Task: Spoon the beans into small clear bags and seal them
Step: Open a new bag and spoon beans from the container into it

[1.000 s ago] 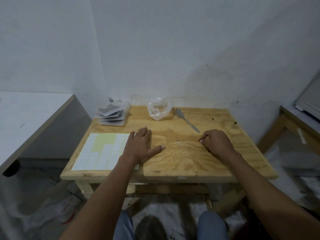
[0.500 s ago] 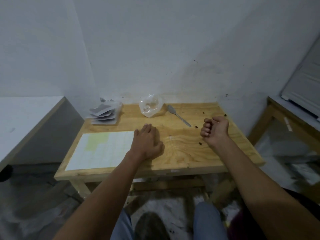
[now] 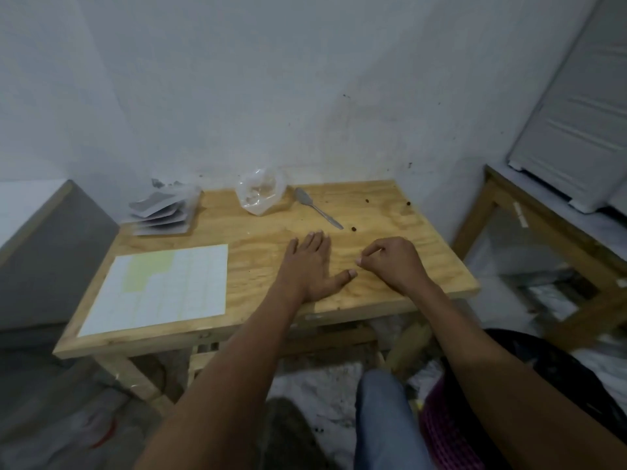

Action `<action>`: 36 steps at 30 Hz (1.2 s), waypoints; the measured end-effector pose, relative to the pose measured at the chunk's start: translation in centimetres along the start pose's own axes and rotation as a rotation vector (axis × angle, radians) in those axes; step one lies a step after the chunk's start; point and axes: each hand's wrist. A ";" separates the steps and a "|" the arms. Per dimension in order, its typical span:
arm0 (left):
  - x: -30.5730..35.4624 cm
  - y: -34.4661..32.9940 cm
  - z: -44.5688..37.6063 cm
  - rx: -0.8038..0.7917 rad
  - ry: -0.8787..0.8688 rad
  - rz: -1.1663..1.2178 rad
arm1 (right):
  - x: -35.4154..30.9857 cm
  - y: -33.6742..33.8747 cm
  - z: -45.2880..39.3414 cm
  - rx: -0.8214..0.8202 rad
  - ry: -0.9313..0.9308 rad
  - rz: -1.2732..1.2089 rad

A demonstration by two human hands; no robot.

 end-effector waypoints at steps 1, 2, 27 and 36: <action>0.0 0.0 0.0 0.001 0.003 0.005 | 0.1 -0.1 0.3 0.015 0.012 0.032; 0.1 -0.1 0.1 0.004 0.007 0.007 | 0.2 -0.2 0.5 0.037 0.027 0.051; -0.2 -0.7 0.1 0.119 0.017 0.050 | -4.2 0.3 -5.6 0.030 -0.462 -0.757; -0.2 -0.8 -0.1 0.148 0.029 0.083 | -3.4 -3.6 -6.1 0.188 -0.012 0.186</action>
Point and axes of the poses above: each hand's wrist, its own z-axis away from the middle knuckle, its own y-axis out of the back of the hand, x = y × z, and after that the axes turned 9 degrees about -y, right-handed
